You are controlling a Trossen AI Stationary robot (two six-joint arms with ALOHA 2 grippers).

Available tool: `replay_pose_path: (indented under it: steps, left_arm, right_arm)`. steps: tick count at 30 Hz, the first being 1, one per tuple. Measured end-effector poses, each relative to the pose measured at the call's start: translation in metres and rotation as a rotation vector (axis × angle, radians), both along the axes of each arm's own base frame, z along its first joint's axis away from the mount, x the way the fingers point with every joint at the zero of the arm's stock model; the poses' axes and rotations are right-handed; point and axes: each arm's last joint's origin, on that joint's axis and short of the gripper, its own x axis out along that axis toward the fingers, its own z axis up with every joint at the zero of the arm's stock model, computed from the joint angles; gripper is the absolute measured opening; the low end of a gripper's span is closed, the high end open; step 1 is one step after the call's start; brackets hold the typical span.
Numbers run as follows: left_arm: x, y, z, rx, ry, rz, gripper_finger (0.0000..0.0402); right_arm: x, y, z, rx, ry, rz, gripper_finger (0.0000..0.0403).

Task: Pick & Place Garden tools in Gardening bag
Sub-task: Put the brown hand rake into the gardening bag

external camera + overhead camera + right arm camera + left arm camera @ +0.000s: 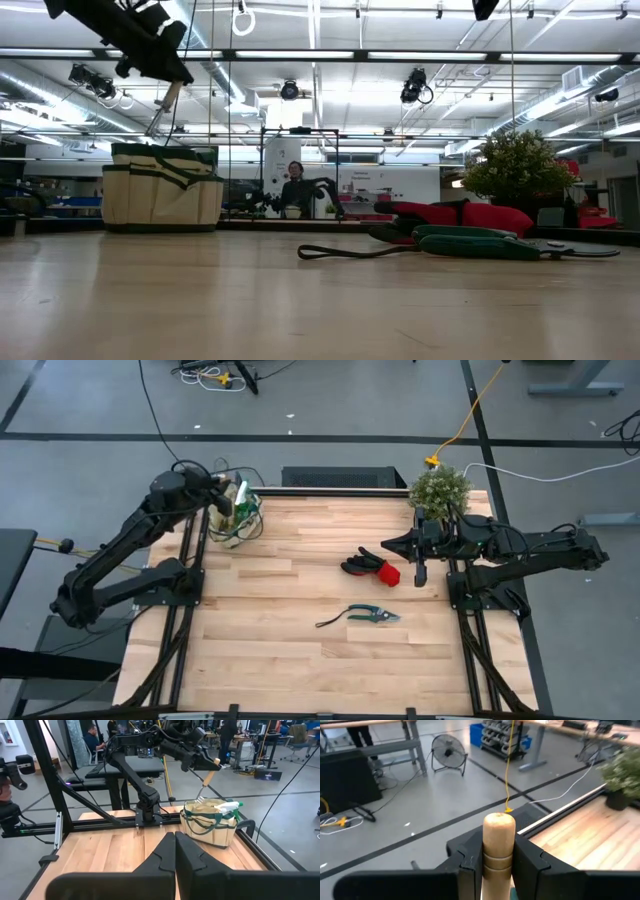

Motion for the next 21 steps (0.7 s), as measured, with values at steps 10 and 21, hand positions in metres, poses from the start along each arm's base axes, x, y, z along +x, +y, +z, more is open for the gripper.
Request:
replay_pose_path:
  steps: [10,21]
  left_arm:
    - [0.010,0.019,-0.016,-0.080,0.090,0.060,0.0077]
    - [0.018,0.034,-0.037,-0.207,0.160,0.187,0.0077]
  right_arm:
    - [0.001,0.000,-0.002,-0.002,0.015,-0.001,0.0000]
    - [0.002,0.000,-0.002,-0.004,0.019,-0.001,0.0000]
